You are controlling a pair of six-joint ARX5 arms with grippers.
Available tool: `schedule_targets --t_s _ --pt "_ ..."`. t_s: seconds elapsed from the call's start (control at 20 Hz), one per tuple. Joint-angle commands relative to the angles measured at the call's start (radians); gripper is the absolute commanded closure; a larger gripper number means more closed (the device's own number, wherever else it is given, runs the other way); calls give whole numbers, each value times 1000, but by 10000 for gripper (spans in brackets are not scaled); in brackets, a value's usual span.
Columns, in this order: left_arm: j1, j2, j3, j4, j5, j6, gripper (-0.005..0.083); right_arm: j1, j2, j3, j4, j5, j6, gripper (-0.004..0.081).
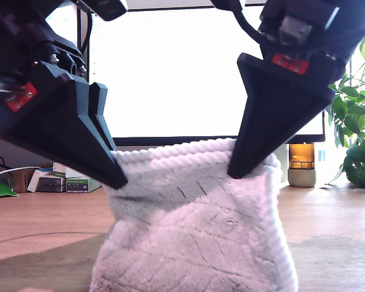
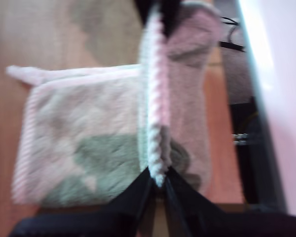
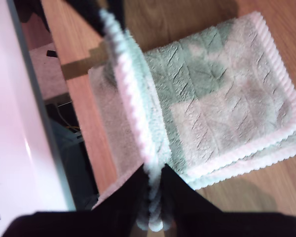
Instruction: Fold the tea towel to a neat square and place it to the right
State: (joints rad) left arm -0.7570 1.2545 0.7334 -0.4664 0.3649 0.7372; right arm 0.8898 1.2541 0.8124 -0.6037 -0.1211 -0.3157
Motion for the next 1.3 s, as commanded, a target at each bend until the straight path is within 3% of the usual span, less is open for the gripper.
schedule_targets --t_s 0.0,0.25,0.95,1.25 --pt "18 8 -11 -1 -13 3 798 -12 50 3 15 13 -8 782" --pt "42 9 -11 39 -15 4 798 -45 154 3 80 72 -63 782" --pt "156 94 -11 195 -19 30 798 -146 181 54 137 84 -106 782" --pt "188 124 -11 249 -18 31 798 -148 262 54 208 106 -112 782"
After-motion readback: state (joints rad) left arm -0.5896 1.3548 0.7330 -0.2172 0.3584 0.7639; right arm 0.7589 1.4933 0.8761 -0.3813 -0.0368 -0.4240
